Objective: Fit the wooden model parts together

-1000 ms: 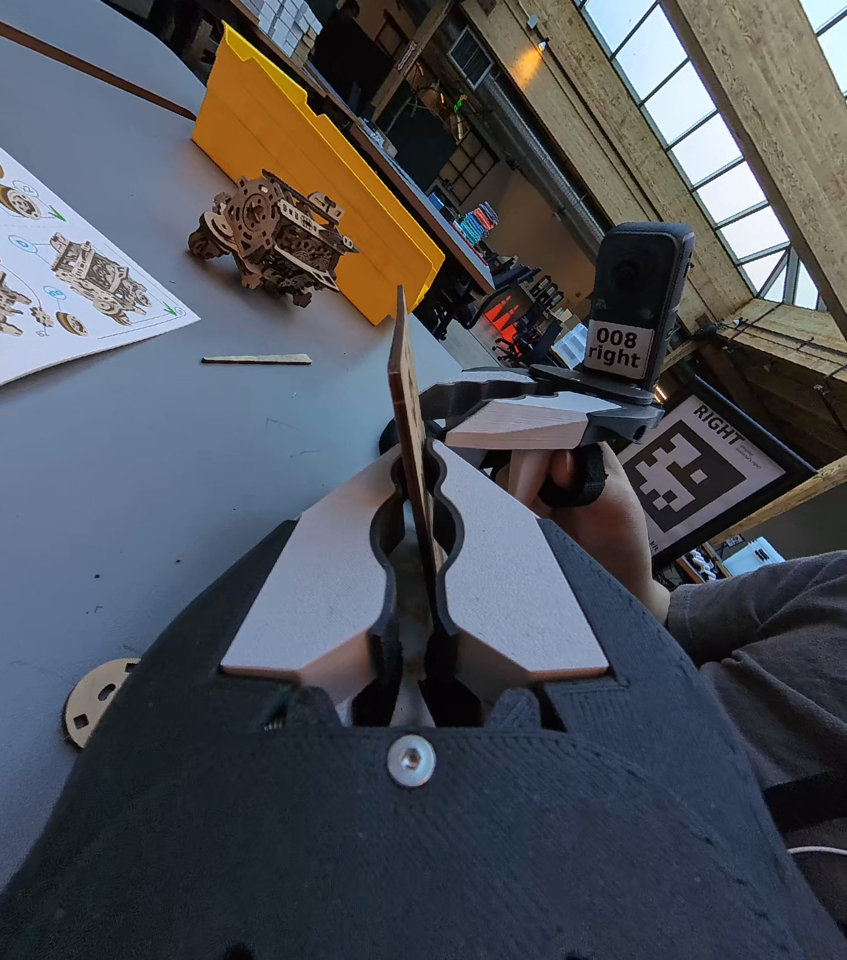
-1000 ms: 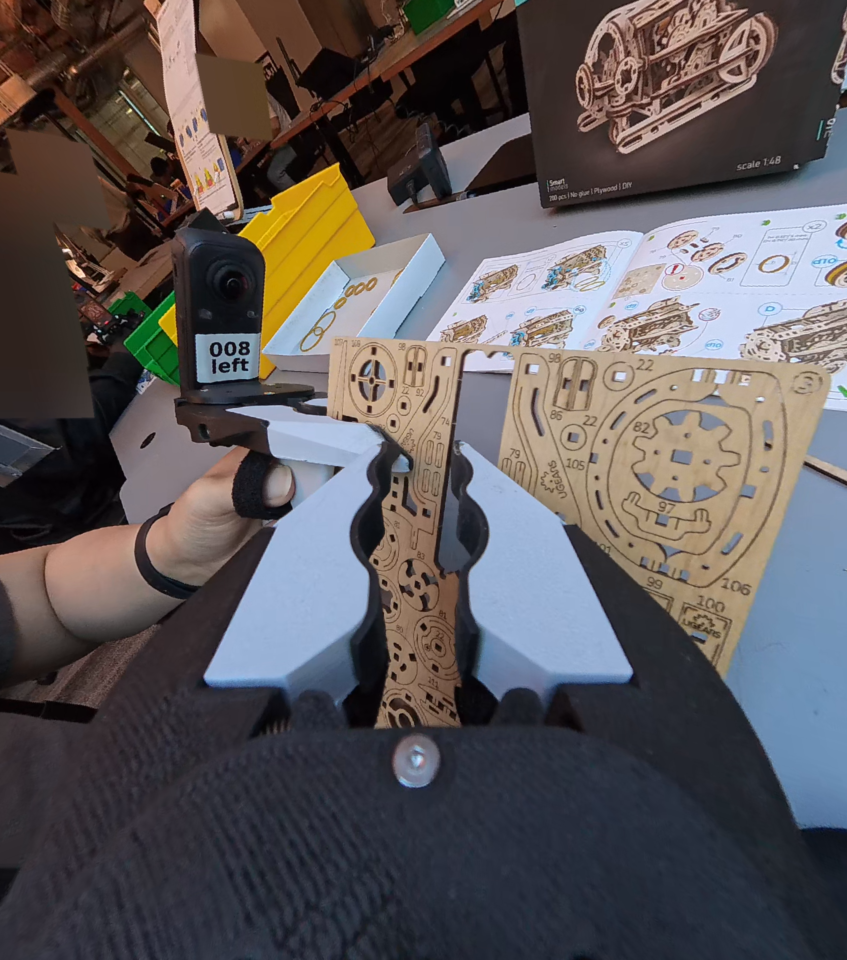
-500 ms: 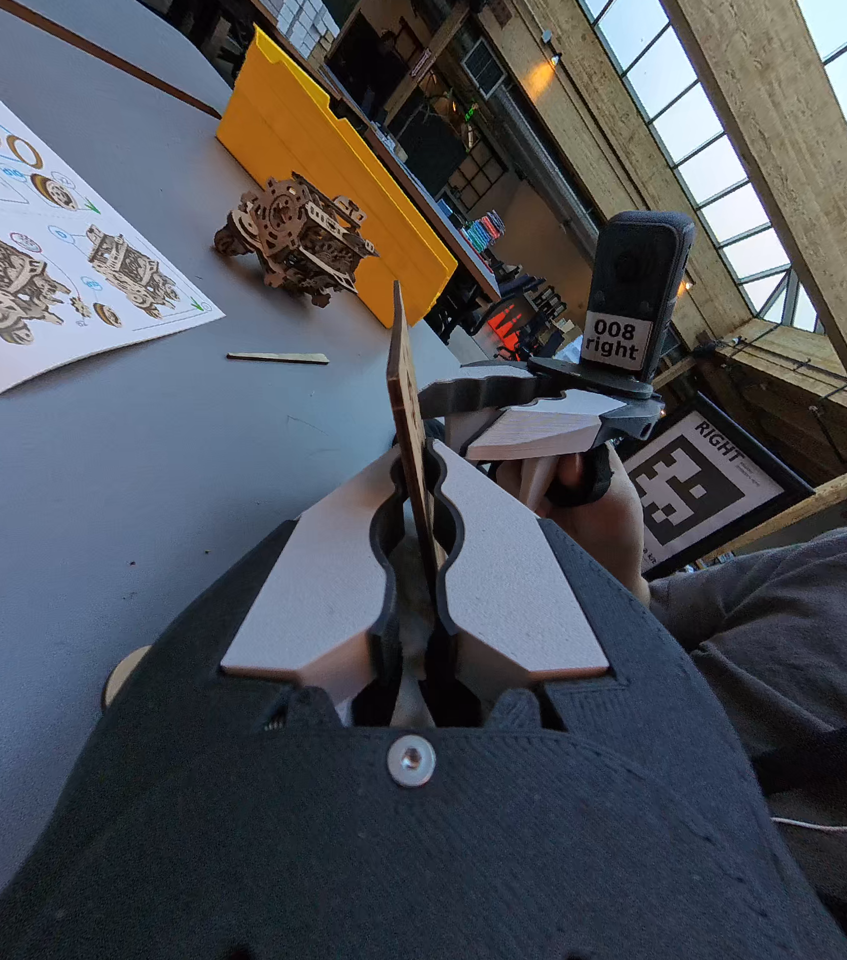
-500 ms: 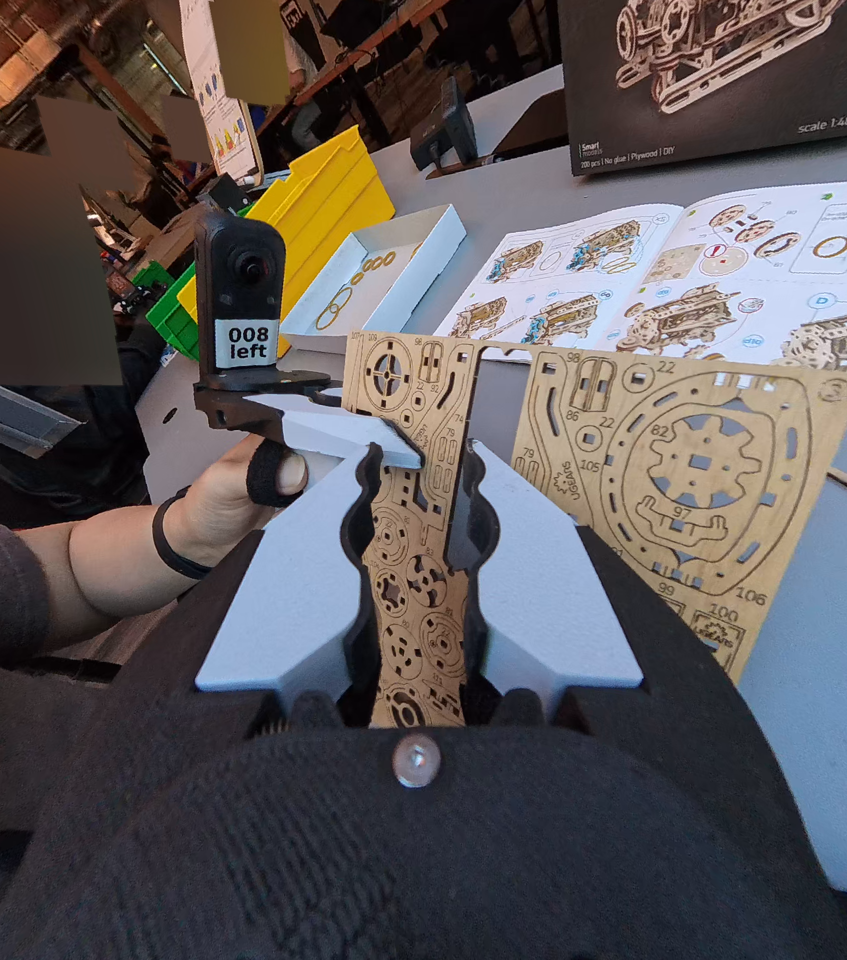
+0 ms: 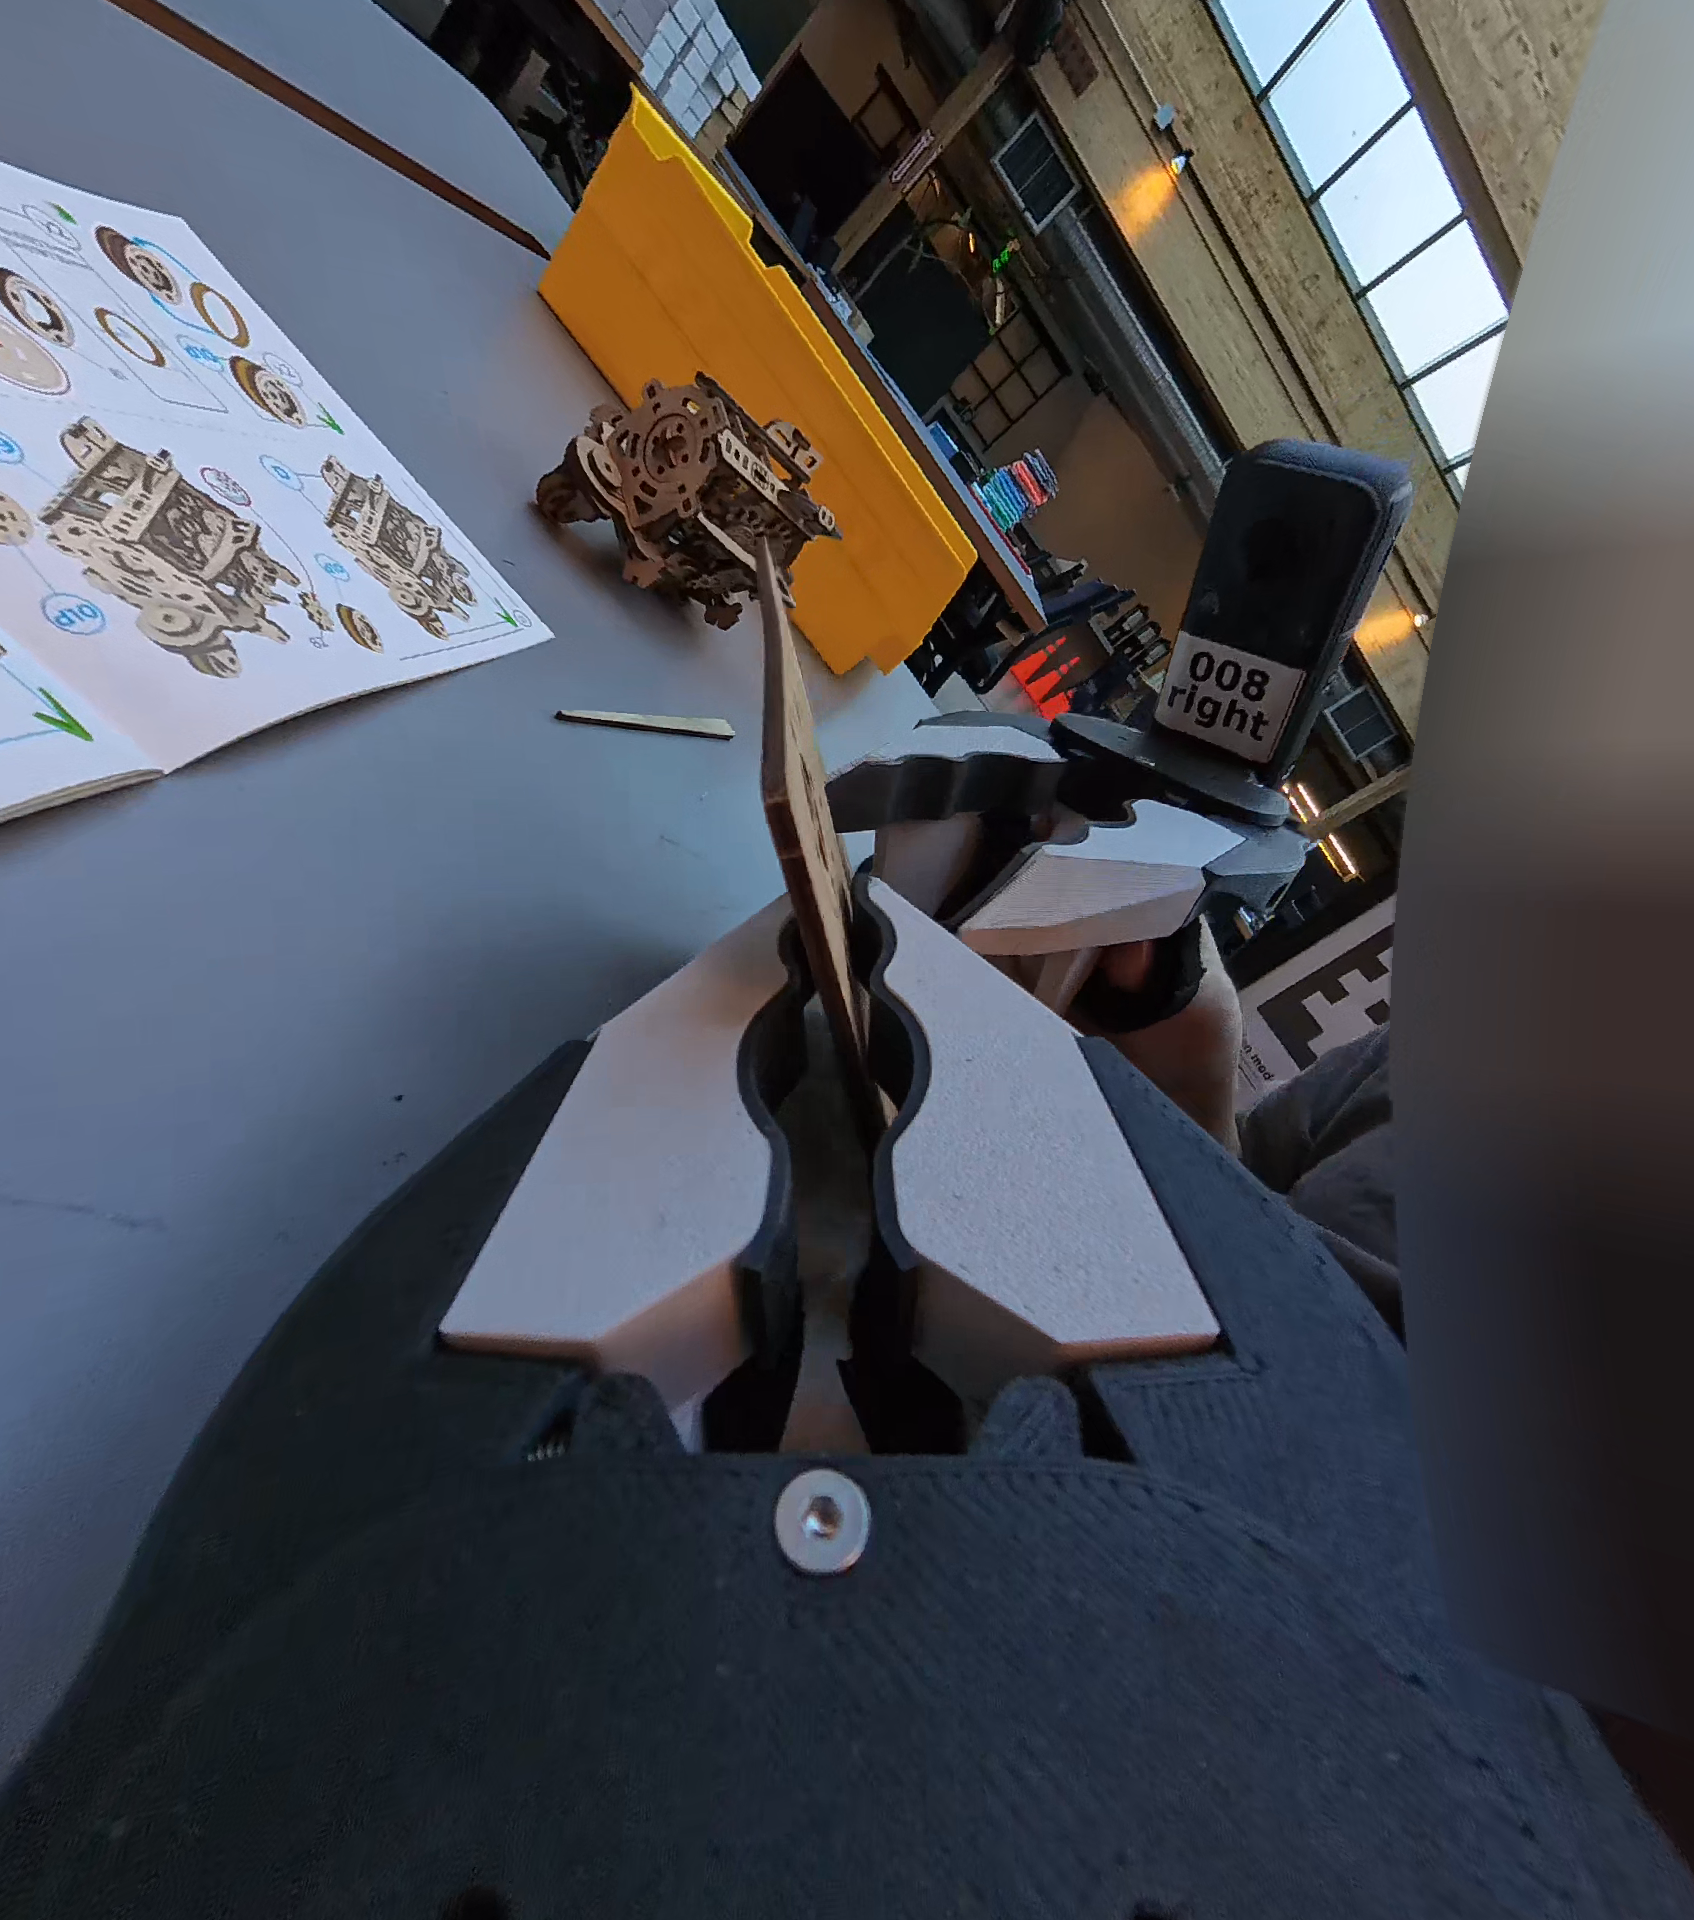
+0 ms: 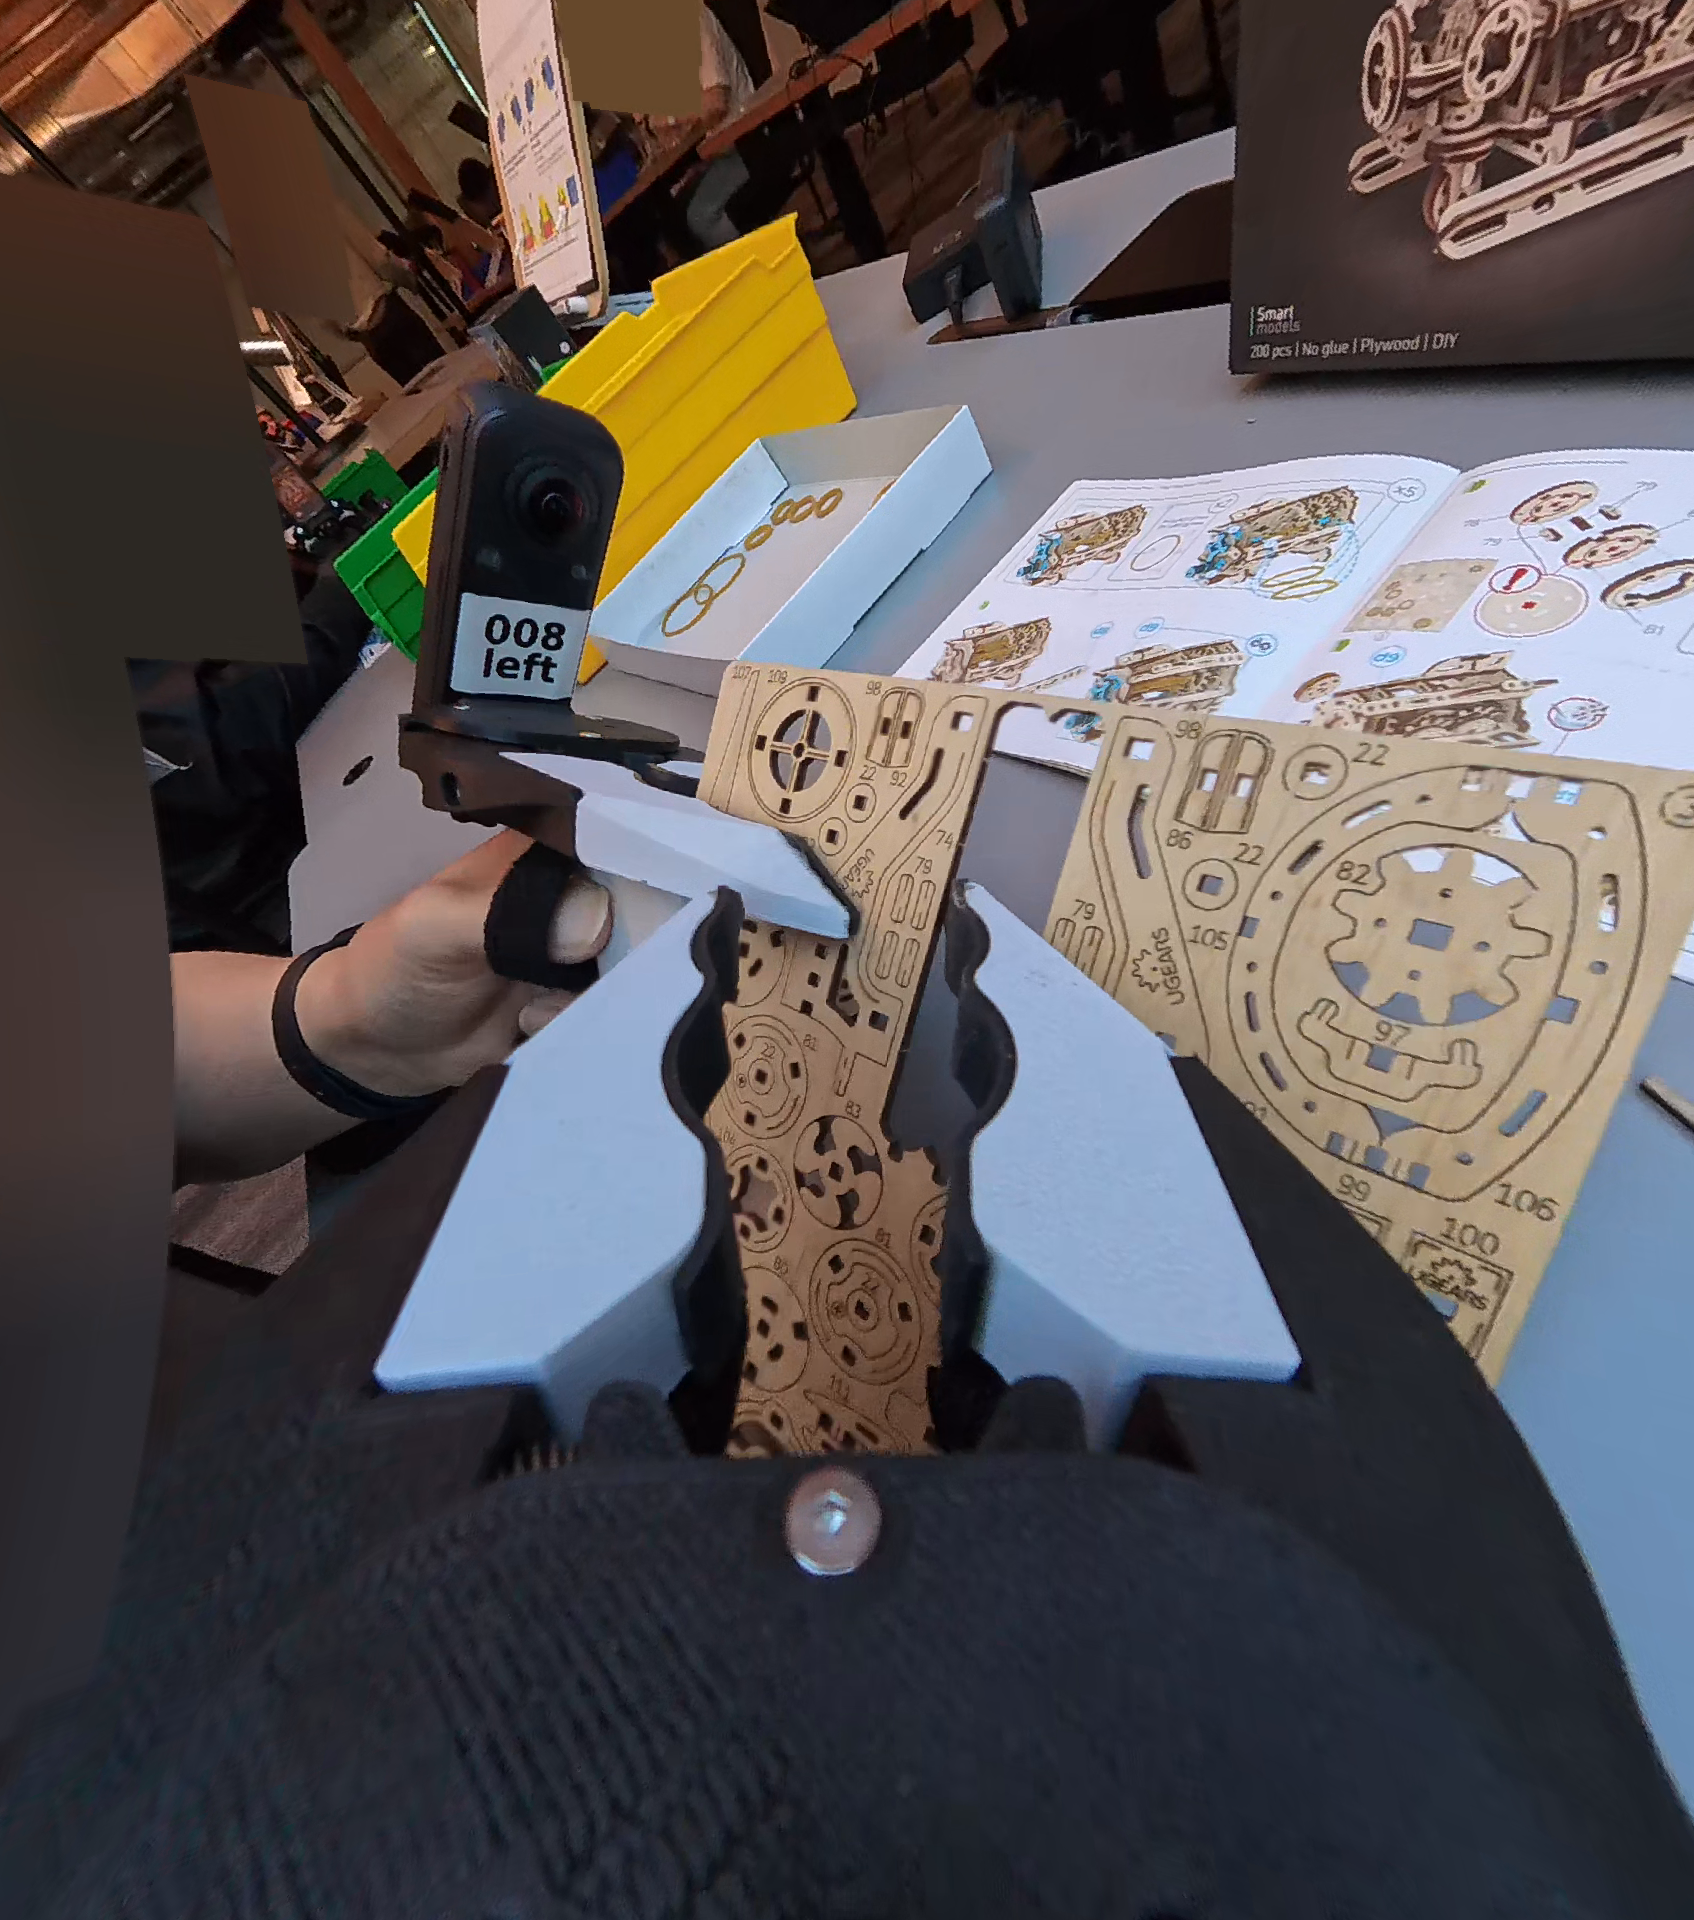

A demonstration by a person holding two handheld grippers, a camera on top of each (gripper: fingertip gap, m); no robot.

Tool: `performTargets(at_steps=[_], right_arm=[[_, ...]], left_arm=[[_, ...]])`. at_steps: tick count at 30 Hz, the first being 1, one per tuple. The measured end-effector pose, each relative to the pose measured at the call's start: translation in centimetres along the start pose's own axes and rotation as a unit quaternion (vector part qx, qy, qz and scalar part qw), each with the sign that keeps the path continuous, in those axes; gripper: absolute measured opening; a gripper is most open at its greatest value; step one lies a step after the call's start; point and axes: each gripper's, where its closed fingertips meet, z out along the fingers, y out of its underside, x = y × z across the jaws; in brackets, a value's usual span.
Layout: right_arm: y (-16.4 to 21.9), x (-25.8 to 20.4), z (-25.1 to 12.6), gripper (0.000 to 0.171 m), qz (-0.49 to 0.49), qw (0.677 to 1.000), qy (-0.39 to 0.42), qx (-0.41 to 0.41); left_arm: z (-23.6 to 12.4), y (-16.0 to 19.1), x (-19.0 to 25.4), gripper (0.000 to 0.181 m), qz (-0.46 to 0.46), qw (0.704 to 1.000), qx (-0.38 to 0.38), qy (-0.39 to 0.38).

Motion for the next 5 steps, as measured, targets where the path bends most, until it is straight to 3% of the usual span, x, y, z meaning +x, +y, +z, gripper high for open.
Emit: performTargets(at_steps=[5], right_arm=[[0.31,0.1,0.08,0.041,-0.009,1.0,0.002,0.009]], left_arm=[[0.08,0.26,-0.28,0.002,-0.011,1.0,-0.003,0.001]])
